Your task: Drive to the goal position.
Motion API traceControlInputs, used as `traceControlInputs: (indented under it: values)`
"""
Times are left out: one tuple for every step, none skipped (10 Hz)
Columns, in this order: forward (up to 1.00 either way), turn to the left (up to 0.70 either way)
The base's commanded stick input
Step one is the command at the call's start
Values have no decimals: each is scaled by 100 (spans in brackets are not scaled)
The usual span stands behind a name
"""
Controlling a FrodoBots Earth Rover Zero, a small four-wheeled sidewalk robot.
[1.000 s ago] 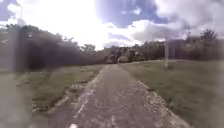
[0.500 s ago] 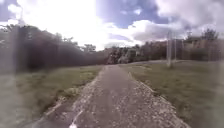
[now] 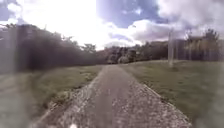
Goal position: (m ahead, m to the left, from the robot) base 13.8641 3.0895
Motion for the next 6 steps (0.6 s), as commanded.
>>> traceControlInputs:
  values:
    - [70,1]
    - [70,1]
    - [70,1]
    - [70,1]
    - [70,1]
    - [70,-15]
